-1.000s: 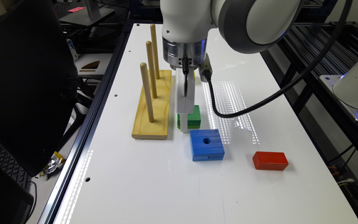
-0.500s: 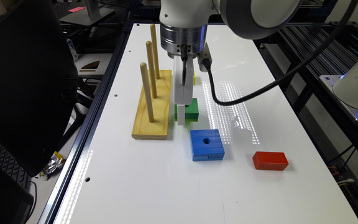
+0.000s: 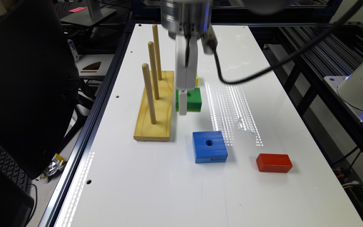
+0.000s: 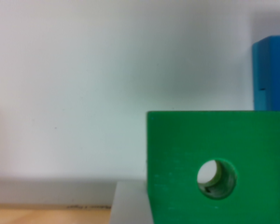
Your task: Pick up green block.
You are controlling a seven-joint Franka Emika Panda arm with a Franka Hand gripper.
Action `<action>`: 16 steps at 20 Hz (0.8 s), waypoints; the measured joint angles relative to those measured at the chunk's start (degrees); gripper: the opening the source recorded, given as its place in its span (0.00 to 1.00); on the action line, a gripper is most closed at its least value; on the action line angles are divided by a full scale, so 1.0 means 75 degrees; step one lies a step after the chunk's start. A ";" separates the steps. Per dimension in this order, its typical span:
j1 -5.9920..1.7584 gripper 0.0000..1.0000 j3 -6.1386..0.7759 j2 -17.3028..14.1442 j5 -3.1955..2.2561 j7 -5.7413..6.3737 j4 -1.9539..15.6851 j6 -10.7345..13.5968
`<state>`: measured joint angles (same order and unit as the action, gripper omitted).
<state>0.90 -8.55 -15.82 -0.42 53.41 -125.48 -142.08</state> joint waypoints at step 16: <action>-0.0020 0.00 -0.0005 0.1451 0.0012 0.0003 -0.0031 0.1231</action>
<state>0.76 -8.59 -4.93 -0.33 53.43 -125.71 -132.85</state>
